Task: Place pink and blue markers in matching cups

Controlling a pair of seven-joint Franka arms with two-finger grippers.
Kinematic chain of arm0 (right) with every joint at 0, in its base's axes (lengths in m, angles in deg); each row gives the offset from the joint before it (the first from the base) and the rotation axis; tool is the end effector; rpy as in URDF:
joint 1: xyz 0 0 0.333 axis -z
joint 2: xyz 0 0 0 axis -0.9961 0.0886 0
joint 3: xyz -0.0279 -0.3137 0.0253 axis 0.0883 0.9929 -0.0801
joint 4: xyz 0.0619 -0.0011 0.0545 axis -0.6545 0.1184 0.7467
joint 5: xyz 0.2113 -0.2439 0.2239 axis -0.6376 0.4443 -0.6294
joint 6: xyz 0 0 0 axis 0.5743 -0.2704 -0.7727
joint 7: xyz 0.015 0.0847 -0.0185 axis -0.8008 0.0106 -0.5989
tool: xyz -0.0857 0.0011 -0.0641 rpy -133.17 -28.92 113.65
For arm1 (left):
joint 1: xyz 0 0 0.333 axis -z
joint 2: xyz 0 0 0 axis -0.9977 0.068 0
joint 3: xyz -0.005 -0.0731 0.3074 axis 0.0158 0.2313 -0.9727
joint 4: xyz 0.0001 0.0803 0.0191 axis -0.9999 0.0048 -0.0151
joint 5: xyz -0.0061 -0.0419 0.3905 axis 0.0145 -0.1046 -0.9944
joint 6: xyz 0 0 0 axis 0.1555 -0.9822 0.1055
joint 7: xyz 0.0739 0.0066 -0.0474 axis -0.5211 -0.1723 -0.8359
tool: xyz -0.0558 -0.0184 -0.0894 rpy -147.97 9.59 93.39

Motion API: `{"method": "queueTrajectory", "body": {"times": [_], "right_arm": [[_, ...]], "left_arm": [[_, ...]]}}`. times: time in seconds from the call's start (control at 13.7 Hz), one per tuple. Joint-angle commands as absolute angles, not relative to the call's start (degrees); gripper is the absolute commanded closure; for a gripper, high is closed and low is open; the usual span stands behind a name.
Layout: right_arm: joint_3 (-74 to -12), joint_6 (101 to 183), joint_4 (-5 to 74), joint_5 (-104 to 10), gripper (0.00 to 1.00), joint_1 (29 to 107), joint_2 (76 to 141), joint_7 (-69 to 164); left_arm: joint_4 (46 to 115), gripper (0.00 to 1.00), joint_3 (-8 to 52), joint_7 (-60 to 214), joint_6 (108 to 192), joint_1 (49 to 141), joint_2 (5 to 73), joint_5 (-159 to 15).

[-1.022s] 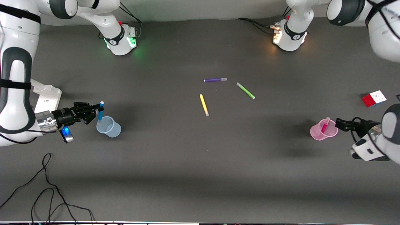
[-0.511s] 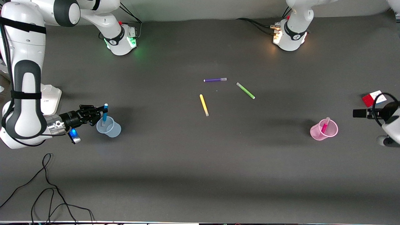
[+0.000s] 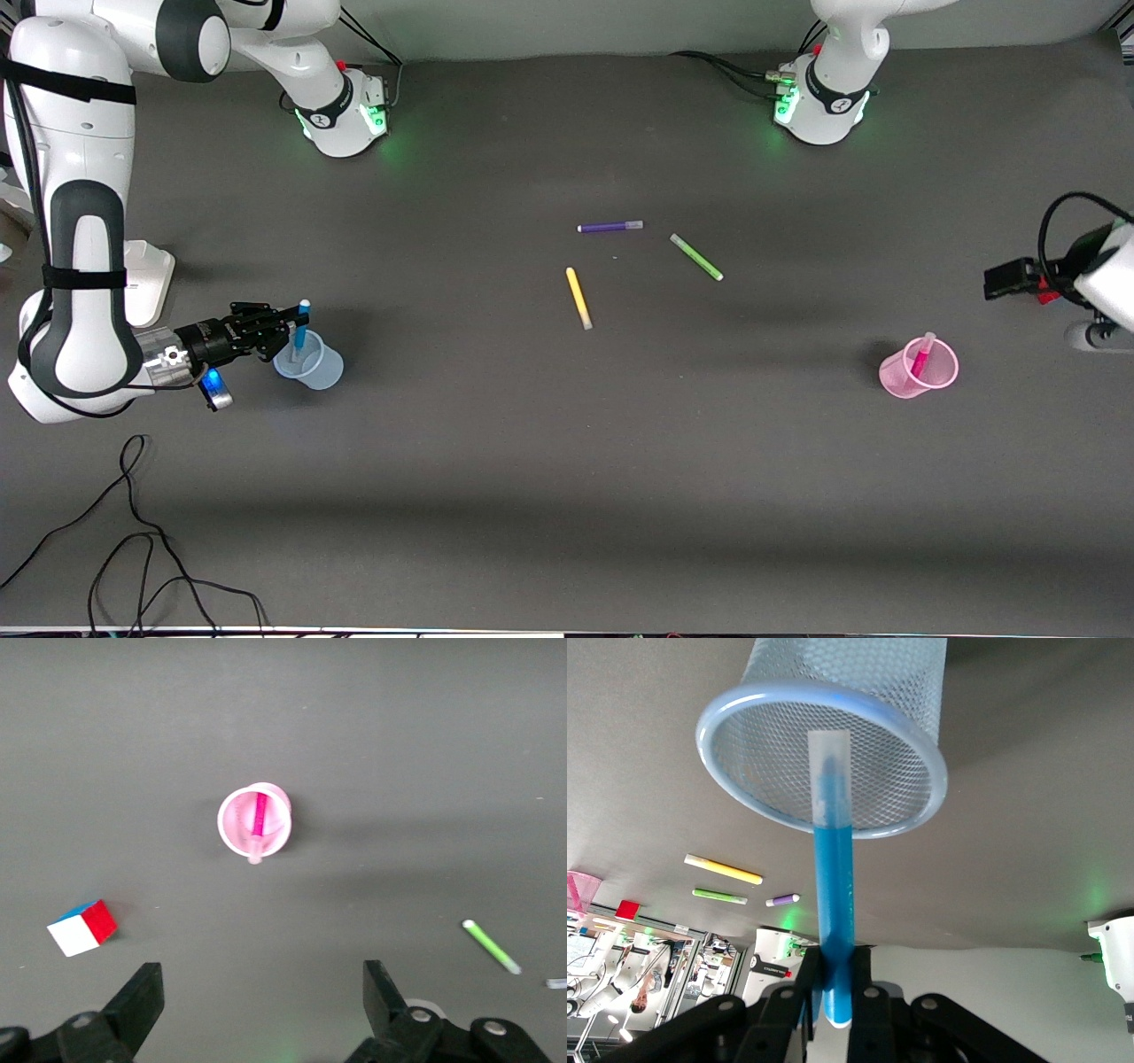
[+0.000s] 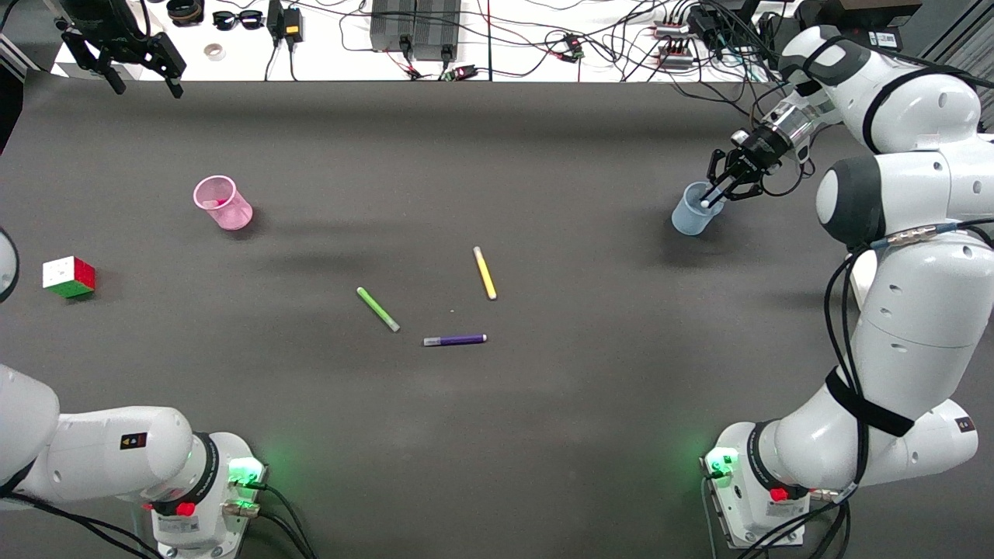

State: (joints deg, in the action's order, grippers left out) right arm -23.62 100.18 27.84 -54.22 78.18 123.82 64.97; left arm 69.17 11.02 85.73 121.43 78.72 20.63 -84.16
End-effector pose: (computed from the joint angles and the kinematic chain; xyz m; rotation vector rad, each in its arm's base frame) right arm 0.5918 -0.0688 0.2453 -2.2087 0.8516 1.1087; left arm 0.5861 0.0118 0.5633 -3.0932 0.0638 0.1897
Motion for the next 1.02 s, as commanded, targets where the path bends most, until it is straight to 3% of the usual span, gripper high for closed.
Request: {"method": "queueTrajectory", "body": {"times": [0.0, 0.07, 0.44, 0.58, 0.95], "right_arm": [[-24.0, 100.4, 27.2, -55.6, 0.51, 78.7, 124.3, 64.1], [-24.0, 100.3, 27.1, -55.6, 0.01, 78.7, 124.2, 65.0], [-23.8, 100.6, 26.2, -54.7, 0.00, 78.1, 122.8, 65.0], [-22.5, 100.7, 25.1, -53.7, 0.00, 78.0, 119.0, 65.0], [-22.5, 104.2, 20.0, -35.7, 0.00, 75.9, 108.5, 65.0]], "left_arm": [[76.0, 0.00, 8.4, 82.4, 124.7, 82.7, 13.9, -82.8], [76.0, 0.00, 6.7, 82.0, 124.5, 84.9, 13.7, -82.8], [75.7, 0.00, 5.7, 81.8, 124.1, 86.9, 13.5, -81.9], [75.7, 0.00, 5.7, 82.0, 124.0, 86.7, 13.5, -81.2], [75.9, 0.00, 5.4, 82.5, 123.3, 86.6, 12.9, -80.4]]}}
